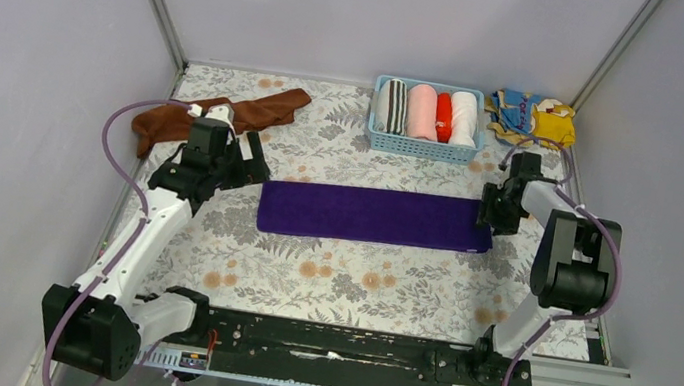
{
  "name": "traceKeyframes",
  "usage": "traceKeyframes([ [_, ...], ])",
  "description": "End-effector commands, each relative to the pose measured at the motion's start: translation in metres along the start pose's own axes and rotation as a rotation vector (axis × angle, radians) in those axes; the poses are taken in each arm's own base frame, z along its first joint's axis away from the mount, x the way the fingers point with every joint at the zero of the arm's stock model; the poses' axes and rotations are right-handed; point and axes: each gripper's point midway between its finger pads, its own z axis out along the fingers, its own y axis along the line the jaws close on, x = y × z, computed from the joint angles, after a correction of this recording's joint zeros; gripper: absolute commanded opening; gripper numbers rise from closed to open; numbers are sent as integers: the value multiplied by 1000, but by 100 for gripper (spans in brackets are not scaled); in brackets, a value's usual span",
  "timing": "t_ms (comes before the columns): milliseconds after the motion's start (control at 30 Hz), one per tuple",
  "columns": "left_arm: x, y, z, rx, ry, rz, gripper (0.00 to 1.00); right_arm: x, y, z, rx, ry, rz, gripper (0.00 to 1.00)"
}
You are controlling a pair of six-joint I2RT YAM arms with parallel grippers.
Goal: Roll the towels
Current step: Fold the towel at the center of the board.
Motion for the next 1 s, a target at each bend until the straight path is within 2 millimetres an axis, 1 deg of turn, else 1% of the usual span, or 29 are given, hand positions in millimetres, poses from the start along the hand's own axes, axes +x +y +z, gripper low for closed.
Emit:
traceKeyframes([
  [0, -2, 5, -4, -22, -22, 29, 100, 27, 2, 16, 48, 133, -66, 52],
  [67, -2, 6, -5, -28, -26, 31, 100, 38, 2, 22, 55, 177, -58, 48],
  [200, -1, 7, -4, -34, -23, 33, 100, 55, -6, 28, 97, 241, -47, 33],
  [267, -1, 7, -4, -30, -22, 34, 100, 59, -10, 31, 114, 255, -48, 23],
  [333, -1, 6, -5, -26, -21, 36, 100, 57, -13, 31, 133, 252, -52, 11],
  [367, 0, 6, -4, -24, -18, 37, 100, 54, -17, 30, 157, 242, -54, 1],
  [400, 0, 6, -4, -23, -17, 39, 100, 51, -23, 27, 195, 231, -58, 0],
  [467, 0, 6, -4, -23, -18, 40, 100, 40, -42, 18, 305, 196, -62, 0],
  [600, 2, 3, -3, -4, -9, 44, 100, 7, -81, -13, 494, 109, -31, 0],
  [667, 4, 1, -3, 9, -2, 47, 100, -7, -99, -31, 603, 71, -15, 0],
  [733, 6, -1, -2, 23, 7, 49, 100, -16, -113, -46, 698, 45, -5, 0],
  [800, 9, -3, -1, 33, 19, 51, 100, -23, -121, -56, 755, 43, -2, 0],
  [867, 13, -6, 1, 56, 39, 53, 100, -27, -124, -63, 785, 44, 5, 0],
  [900, 15, -8, 1, 66, 48, 51, 100, -28, -123, -64, 778, 42, 13, 0],
  [967, 19, -11, 4, 84, 72, 47, 100, -28, -108, -61, 695, 29, 30, 0],
])
